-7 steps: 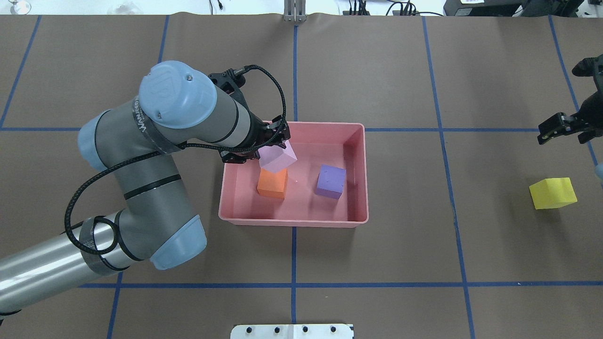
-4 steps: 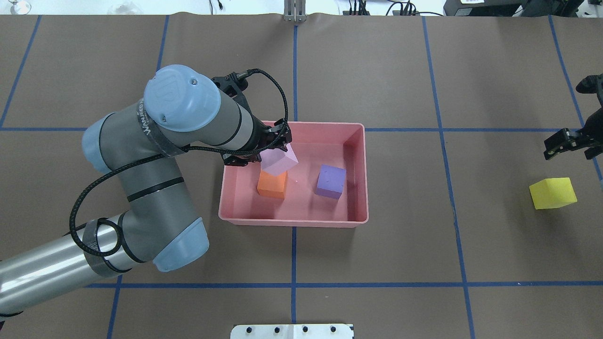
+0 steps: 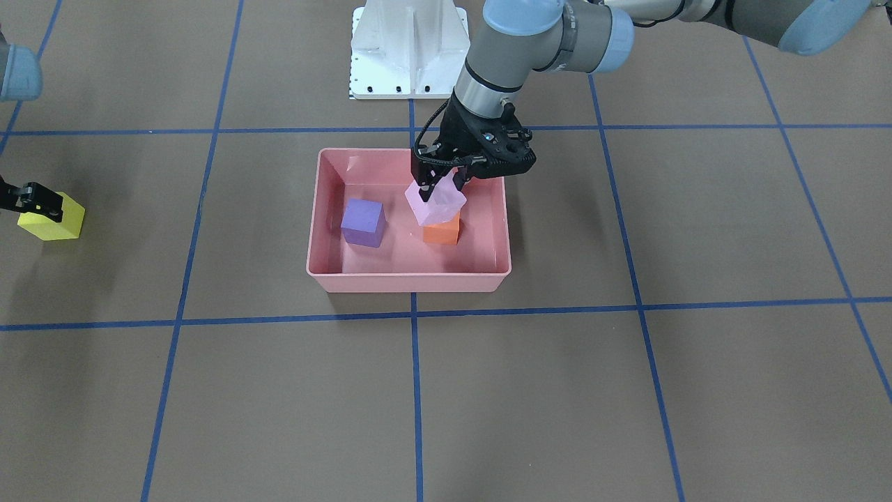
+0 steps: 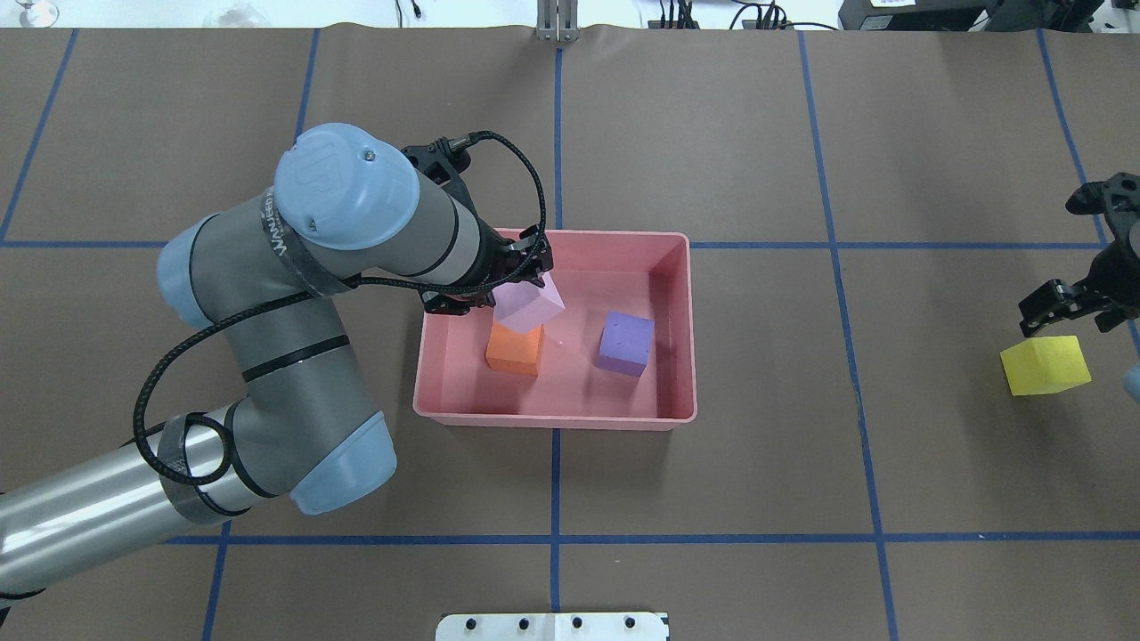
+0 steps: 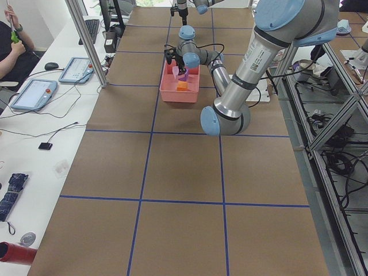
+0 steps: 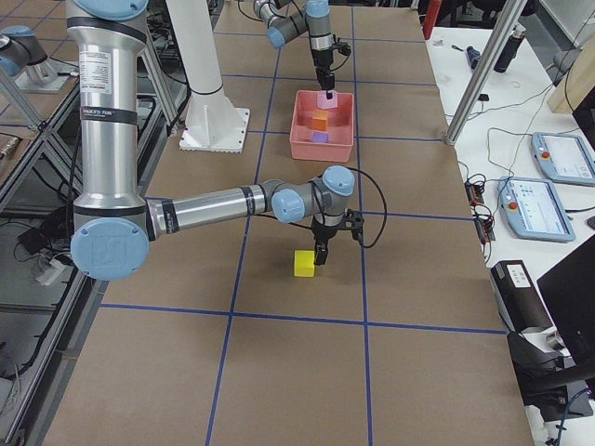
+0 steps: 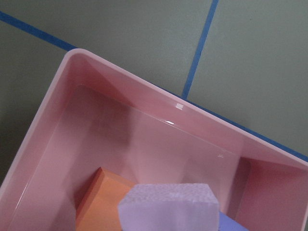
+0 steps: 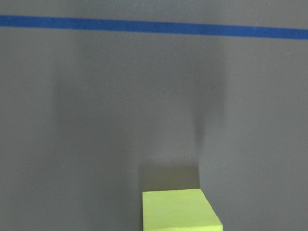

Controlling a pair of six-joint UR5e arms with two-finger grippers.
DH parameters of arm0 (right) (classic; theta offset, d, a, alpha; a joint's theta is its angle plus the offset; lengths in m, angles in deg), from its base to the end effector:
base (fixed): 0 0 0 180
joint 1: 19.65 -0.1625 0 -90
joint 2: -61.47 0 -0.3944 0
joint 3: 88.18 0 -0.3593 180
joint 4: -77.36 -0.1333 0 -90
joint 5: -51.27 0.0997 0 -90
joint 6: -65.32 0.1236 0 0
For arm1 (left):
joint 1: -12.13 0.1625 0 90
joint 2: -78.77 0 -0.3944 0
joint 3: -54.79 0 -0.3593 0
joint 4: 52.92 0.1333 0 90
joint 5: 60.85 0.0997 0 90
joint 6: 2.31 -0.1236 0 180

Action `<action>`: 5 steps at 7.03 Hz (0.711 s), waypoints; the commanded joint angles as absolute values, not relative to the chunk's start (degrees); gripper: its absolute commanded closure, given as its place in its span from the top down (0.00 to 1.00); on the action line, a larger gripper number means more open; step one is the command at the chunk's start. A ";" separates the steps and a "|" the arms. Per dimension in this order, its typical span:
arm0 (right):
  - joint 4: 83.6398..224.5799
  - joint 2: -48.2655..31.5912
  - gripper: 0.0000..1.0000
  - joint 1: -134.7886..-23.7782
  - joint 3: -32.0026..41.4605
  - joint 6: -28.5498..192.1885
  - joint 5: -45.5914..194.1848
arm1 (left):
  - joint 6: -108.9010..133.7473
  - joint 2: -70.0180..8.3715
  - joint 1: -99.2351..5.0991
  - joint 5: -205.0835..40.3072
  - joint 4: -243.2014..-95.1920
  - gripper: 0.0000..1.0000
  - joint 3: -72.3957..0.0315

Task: Place blocks into pink bin with both arms
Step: 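Release the pink cube in the bin while the right gripper grasps the yellow cube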

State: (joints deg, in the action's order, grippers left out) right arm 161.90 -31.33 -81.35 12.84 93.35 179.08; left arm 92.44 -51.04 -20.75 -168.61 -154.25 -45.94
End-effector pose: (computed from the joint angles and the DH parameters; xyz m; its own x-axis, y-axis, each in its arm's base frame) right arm -0.1657 -0.4290 0.5764 0.7698 -0.0413 0.6369 0.1120 0.9912 -0.0712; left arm 0.4786 -0.4232 0.1556 0.3705 -0.3334 -0.8669 0.3229 0.9214 -0.2163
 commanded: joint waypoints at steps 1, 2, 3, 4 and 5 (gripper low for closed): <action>161.83 -32.04 0.99 -81.18 12.37 92.04 179.07 | 92.35 -51.04 -20.74 -168.61 -154.26 0.00 -45.94; 161.83 -32.05 0.99 -80.48 12.19 92.04 179.07 | 92.35 -51.04 -20.74 -168.61 -154.26 0.00 -45.85; 161.65 -31.96 0.99 -79.78 11.50 92.04 179.07 | 92.35 -51.04 -20.74 -168.61 -154.26 0.00 -45.85; 161.82 -31.96 0.99 -79.25 10.88 92.04 179.07 | 92.26 -51.04 -20.74 -168.61 -154.26 0.00 -45.85; 161.65 -31.96 0.99 -78.81 10.27 92.04 179.07 | 92.26 -51.04 -20.74 -168.61 -154.26 0.00 -45.85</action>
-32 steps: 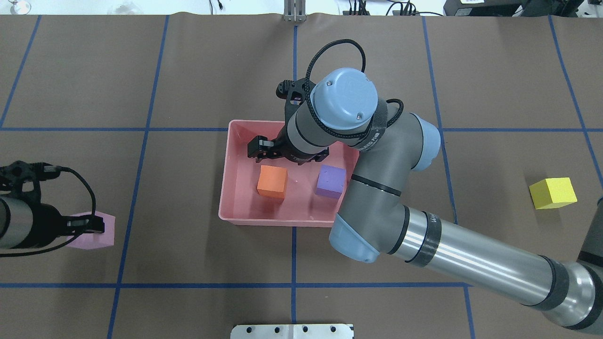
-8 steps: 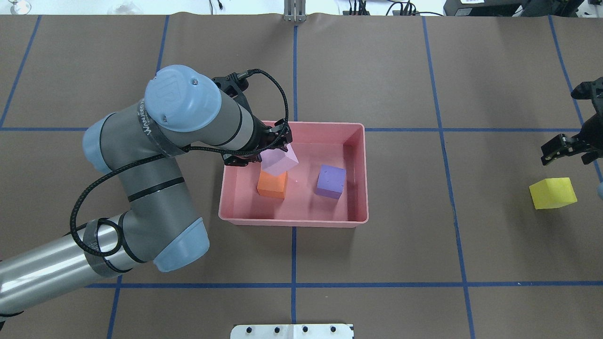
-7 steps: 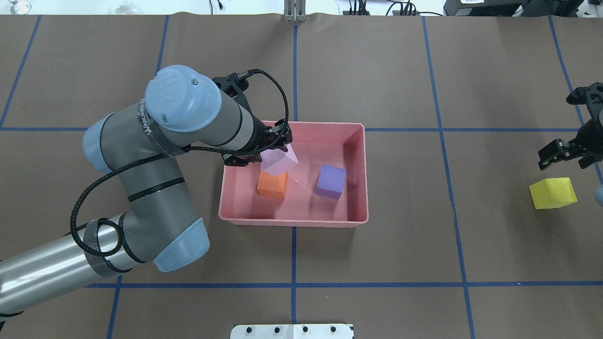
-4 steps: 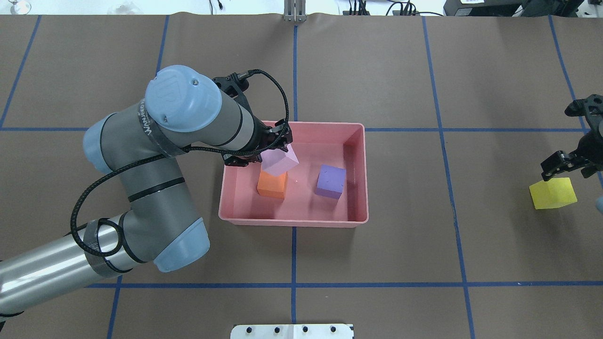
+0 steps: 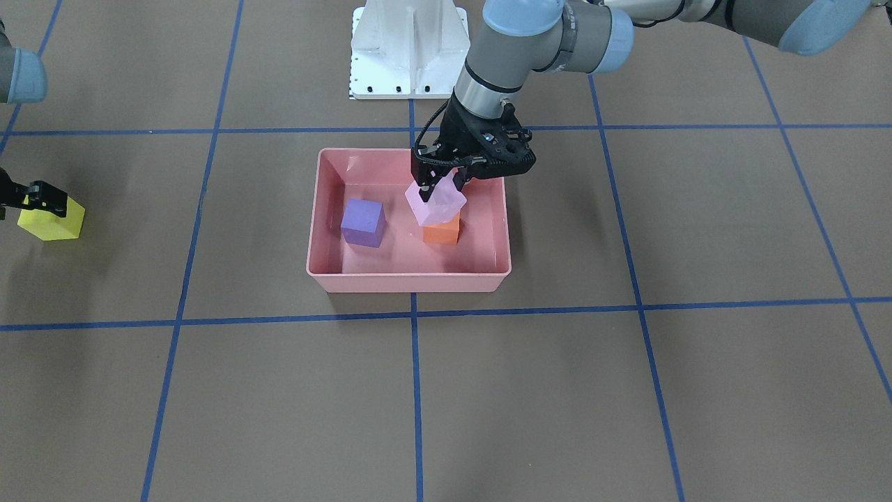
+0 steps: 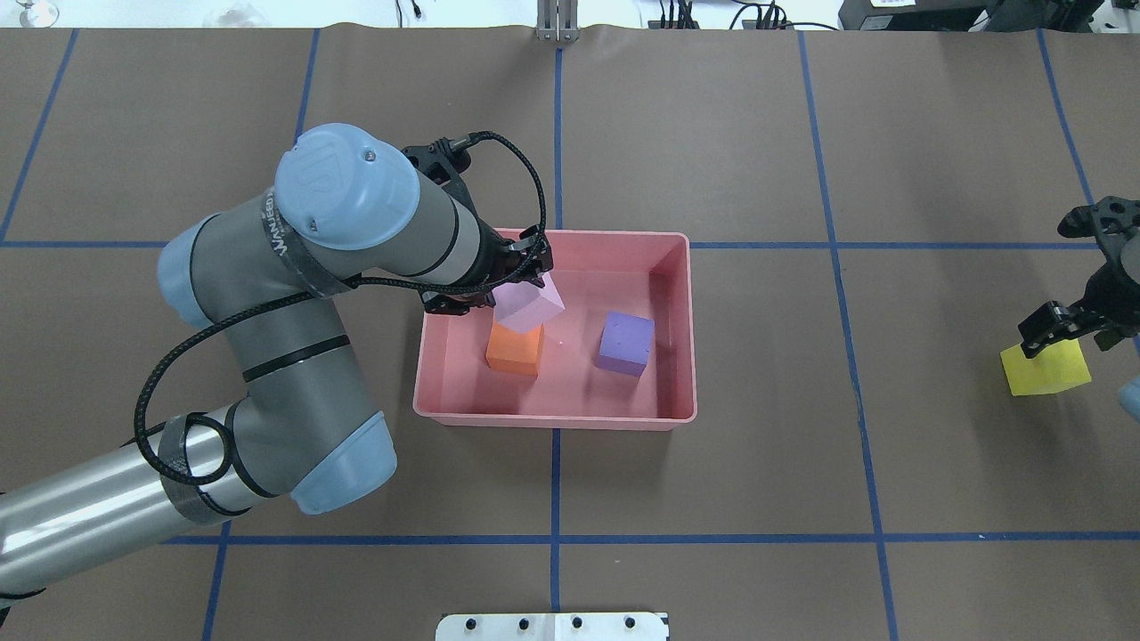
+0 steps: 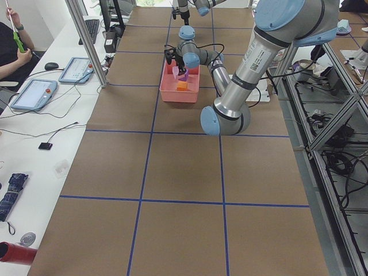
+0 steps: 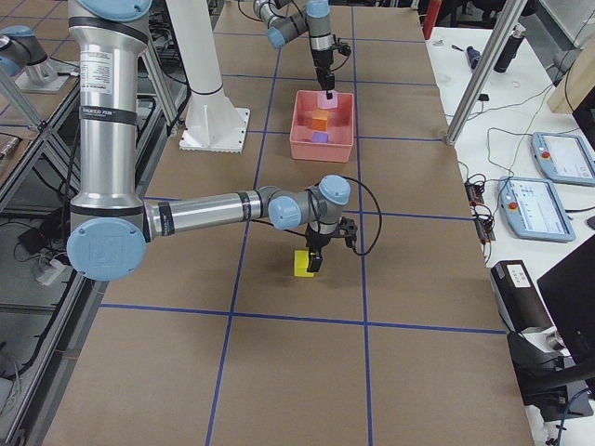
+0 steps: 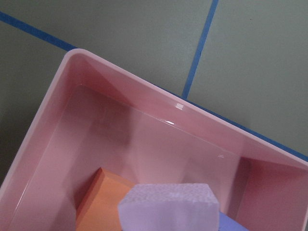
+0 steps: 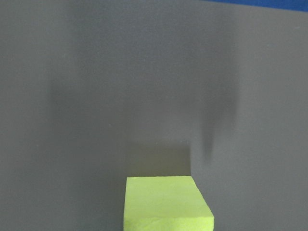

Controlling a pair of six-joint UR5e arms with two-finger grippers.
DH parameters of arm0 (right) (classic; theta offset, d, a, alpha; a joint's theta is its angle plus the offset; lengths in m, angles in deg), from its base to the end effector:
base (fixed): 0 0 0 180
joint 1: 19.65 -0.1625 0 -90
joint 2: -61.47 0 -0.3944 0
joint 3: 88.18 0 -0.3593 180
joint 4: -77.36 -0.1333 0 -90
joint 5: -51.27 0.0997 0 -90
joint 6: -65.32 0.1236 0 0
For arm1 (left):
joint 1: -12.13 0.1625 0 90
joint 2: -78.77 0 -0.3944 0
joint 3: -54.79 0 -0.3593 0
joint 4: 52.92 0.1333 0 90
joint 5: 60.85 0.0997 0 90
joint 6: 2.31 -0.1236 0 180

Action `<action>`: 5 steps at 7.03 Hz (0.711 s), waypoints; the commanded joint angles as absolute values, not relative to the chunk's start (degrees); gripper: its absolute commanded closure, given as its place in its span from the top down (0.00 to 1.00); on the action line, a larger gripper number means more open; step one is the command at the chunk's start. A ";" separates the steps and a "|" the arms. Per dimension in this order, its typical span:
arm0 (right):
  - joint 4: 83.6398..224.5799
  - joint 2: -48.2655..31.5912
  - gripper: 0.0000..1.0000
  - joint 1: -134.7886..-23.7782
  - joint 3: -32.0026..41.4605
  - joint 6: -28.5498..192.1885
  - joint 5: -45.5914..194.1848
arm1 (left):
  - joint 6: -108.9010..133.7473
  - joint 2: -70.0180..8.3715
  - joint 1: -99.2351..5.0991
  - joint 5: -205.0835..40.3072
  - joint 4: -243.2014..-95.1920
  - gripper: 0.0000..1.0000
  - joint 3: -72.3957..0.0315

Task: Place blocks into pink bin with both arms
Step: 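Release the pink cube in the bin while the right gripper grasps the yellow cube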

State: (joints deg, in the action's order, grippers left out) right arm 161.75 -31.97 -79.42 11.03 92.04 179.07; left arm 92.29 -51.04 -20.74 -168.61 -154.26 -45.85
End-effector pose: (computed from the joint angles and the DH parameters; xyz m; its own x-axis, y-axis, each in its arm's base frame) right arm -0.1773 -0.4185 0.5961 0.7773 -0.0678 0.6254 0.1613 0.9824 -0.0939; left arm 0.4791 -0.4234 0.1562 0.3724 -0.3316 -0.8668 0.3220 0.9221 -0.2144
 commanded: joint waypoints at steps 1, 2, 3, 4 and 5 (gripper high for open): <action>161.65 -31.96 0.99 -78.28 9.74 92.04 179.07 | 92.26 -51.04 -20.74 -168.61 -154.26 0.00 -45.85; 161.65 -31.96 0.99 -77.84 9.47 92.12 179.07 | 92.26 -51.04 -20.74 -168.61 -154.26 0.00 -45.85; 161.65 -31.96 0.99 -77.31 9.38 92.21 178.98 | 92.26 -51.04 -20.74 -168.61 -154.26 0.00 -45.85; 161.65 -31.96 0.99 -77.05 9.29 92.30 178.98 | 92.35 -51.04 -20.74 -168.61 -154.26 0.00 -45.85; 161.56 -31.87 0.98 -76.35 9.03 92.39 178.72 | 92.35 -50.96 -20.74 -168.61 -154.26 0.00 -45.85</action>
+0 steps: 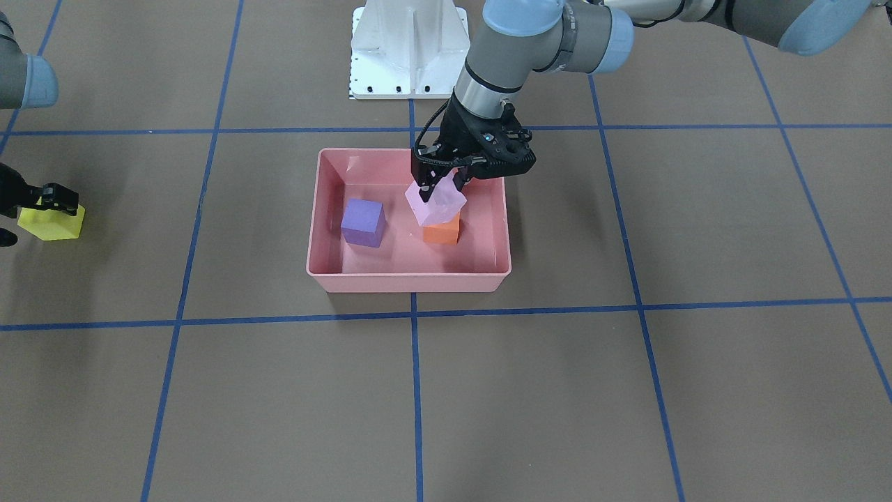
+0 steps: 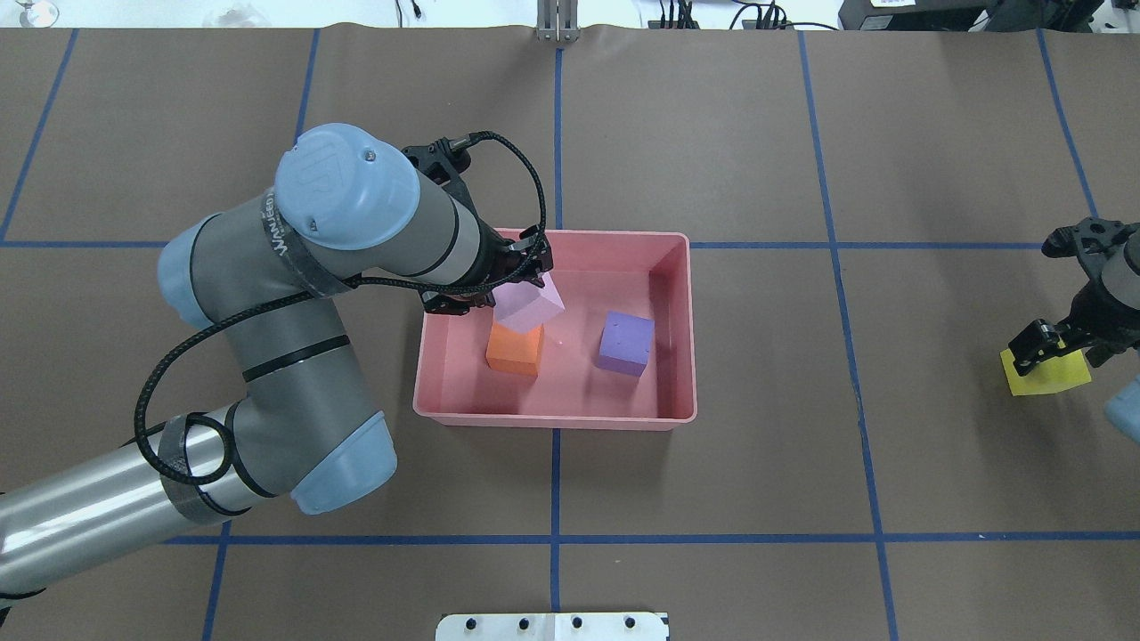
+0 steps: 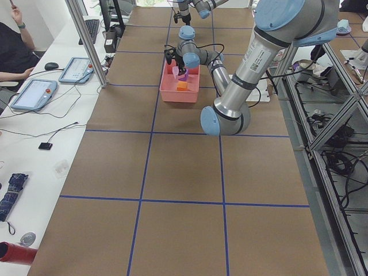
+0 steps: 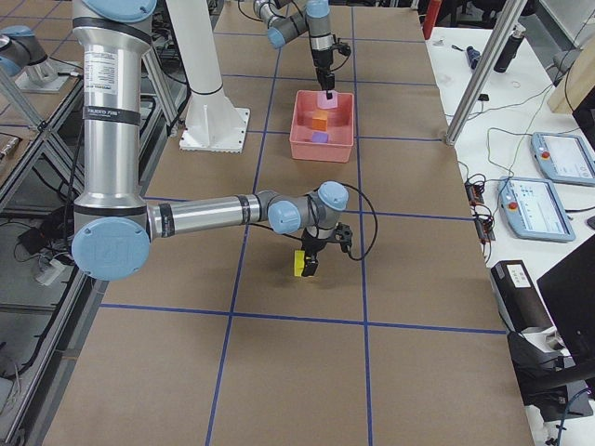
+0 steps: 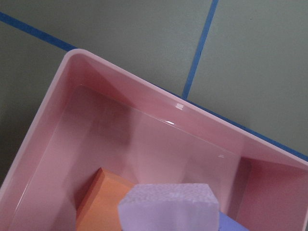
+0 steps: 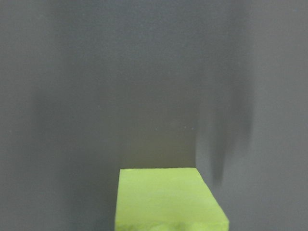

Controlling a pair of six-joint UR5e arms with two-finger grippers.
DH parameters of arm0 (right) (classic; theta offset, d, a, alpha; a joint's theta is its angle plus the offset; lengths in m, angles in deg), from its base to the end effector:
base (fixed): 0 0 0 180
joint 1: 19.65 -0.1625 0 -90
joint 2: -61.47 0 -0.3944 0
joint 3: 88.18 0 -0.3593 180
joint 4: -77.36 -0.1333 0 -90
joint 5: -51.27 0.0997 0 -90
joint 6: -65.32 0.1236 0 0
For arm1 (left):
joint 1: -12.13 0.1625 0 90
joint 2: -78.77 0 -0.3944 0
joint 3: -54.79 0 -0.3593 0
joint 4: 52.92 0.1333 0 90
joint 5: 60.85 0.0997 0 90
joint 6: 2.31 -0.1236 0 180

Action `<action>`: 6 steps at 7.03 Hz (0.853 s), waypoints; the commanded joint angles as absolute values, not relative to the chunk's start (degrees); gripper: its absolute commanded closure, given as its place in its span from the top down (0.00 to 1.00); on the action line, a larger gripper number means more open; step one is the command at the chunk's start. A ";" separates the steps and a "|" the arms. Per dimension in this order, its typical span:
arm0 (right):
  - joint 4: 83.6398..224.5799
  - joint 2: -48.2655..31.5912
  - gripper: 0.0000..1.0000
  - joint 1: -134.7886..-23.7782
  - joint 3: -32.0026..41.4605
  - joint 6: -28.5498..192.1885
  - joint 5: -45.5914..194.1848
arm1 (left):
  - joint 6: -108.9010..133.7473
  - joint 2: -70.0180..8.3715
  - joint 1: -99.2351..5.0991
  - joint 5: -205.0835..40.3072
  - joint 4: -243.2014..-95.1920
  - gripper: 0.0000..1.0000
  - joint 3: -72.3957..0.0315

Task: Place blocks into pink bin with both arms
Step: 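Release the pink cube in the bin while the right gripper grasps the yellow cube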

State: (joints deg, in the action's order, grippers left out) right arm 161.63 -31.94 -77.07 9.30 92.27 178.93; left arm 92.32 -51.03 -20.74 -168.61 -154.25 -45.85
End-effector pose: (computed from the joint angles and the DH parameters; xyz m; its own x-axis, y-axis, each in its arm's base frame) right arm -0.1935 -0.4102 0.6102 0.7852 -0.0818 0.6138 0.1960 0.9731 -0.1211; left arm 0.4791 -0.4234 0.1563 0.3725 -0.3322 -0.8665 0.3223 0.9219 -0.2149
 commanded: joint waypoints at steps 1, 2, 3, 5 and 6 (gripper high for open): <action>161.65 -31.87 0.33 -76.25 8.94 92.30 178.63 | 92.26 -50.96 -20.74 -168.61 -154.26 0.00 -45.85; 161.48 -31.70 0.00 -76.25 9.11 92.13 178.72 | 92.26 -50.87 -20.74 -168.52 -154.26 0.00 -45.85; 159.30 -31.95 0.00 -76.34 8.94 92.12 178.63 | 92.26 -50.87 -20.74 -168.52 -154.26 0.00 -45.76; 158.66 -31.96 0.00 -76.43 9.11 92.12 178.72 | 88.70 -51.04 -20.66 -168.43 -154.17 0.99 -45.41; 158.66 -31.96 0.00 -76.43 9.29 92.12 178.80 | 87.53 -50.87 -20.57 -167.48 -154.25 1.00 -45.50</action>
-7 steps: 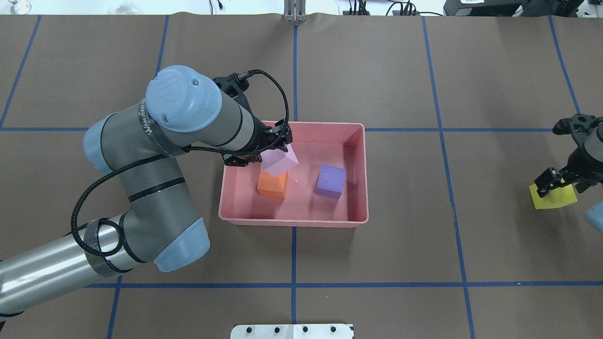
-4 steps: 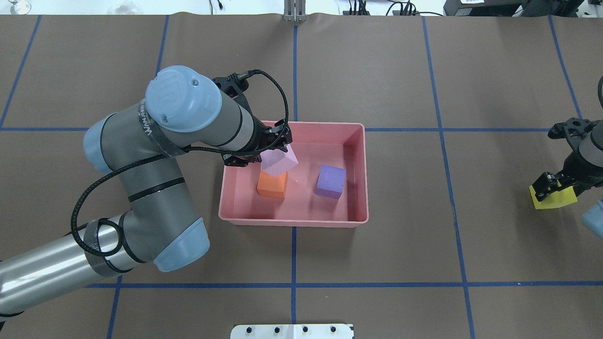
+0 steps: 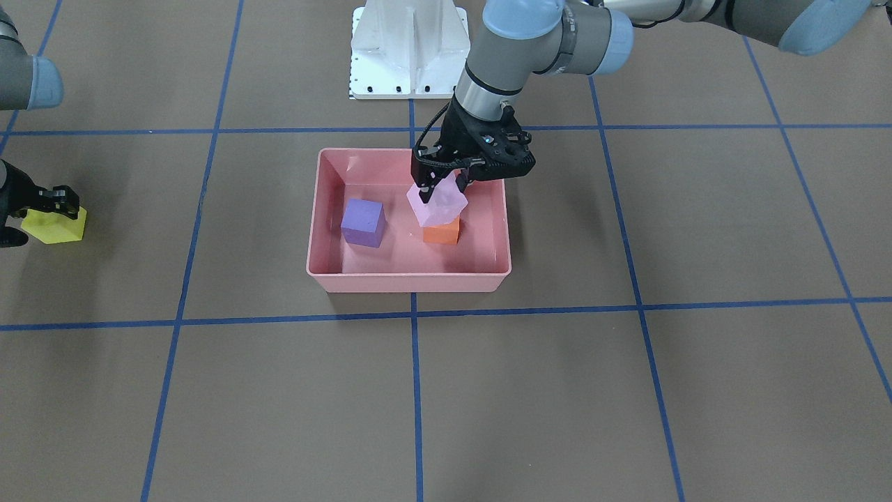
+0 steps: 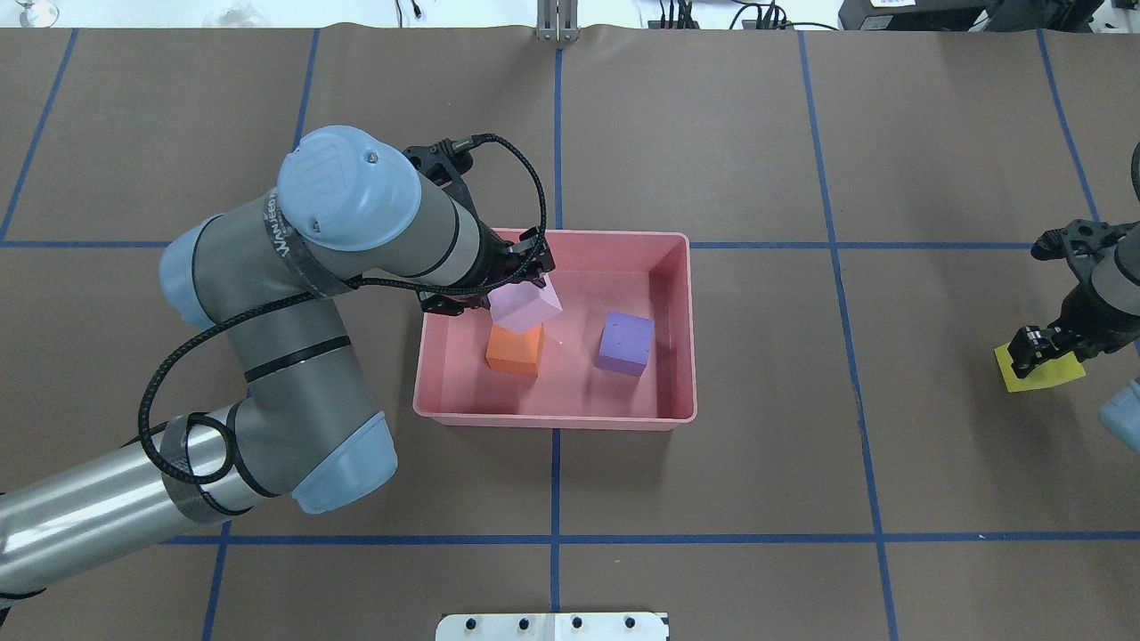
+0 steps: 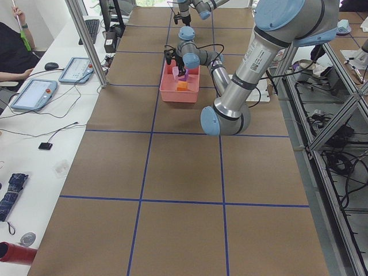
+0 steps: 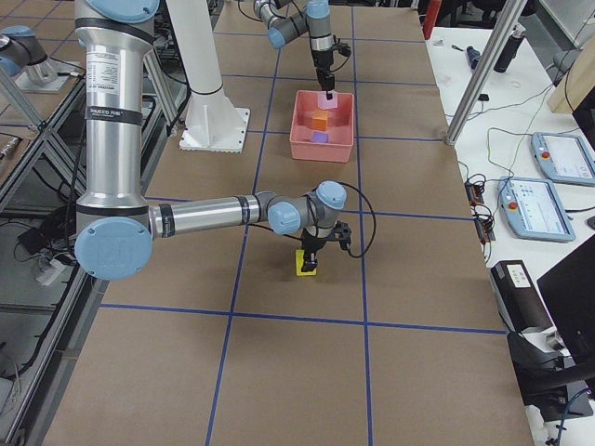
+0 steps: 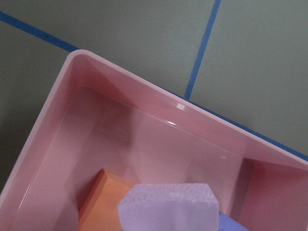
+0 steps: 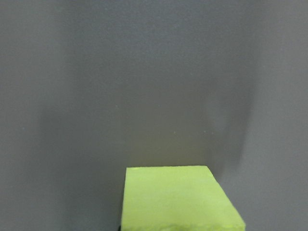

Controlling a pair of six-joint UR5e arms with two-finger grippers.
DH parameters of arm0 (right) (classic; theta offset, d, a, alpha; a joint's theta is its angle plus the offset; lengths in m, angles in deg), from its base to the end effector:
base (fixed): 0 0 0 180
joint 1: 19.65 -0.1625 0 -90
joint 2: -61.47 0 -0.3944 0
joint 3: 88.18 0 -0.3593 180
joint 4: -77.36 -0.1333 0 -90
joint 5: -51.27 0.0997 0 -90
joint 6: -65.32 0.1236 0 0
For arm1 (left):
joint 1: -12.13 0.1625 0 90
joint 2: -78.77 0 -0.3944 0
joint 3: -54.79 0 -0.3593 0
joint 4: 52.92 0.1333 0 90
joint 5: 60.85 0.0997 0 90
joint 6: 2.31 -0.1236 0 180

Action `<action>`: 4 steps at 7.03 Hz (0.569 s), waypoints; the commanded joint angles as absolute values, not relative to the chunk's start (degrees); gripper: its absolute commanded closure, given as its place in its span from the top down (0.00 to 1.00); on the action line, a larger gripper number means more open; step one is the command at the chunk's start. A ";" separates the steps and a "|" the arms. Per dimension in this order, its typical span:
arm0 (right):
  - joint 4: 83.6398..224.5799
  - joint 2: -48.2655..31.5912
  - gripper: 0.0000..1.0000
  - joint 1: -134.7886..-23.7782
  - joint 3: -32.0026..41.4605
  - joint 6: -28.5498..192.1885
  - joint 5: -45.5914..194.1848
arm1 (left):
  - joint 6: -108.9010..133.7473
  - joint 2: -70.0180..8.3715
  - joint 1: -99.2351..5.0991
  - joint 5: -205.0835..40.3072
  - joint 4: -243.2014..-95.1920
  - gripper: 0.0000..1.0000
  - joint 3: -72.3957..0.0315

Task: Place blocks into pink bin with both arms
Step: 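Release the pink cube in the bin while the right gripper grasps the yellow cube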

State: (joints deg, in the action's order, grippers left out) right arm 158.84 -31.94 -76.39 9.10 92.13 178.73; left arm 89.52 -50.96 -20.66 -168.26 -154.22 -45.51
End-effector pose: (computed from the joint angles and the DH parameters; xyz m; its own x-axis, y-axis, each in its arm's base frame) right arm -0.2001 -0.4110 0.6064 0.7701 -0.1176 0.6270 0.2110 0.9745 -0.0764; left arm 0.4810 -0.4244 0.1596 0.3937 -0.2898 -0.8724 0.3088 0.9355 -0.1715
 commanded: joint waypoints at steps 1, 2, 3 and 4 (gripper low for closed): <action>158.66 -31.78 0.00 -76.69 10.08 92.04 179.15 | 87.52 -50.87 -20.57 -167.38 -154.26 1.00 -45.58; 158.75 -31.69 0.00 -78.26 11.48 91.86 179.24 | 87.43 -50.78 -20.57 -167.38 -154.26 1.00 -45.76; 159.45 -31.61 0.00 -80.62 13.58 91.51 179.85 | 87.17 -50.69 -20.65 -167.29 -154.17 1.00 -46.19; 159.45 -30.82 0.00 -84.65 14.21 91.51 184.47 | 86.73 -50.52 -21.53 -167.12 -154.17 1.00 -46.20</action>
State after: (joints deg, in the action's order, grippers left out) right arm 159.22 -31.45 -80.72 12.89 91.64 180.80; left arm 87.18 -50.69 -20.83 -167.29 -154.20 -46.04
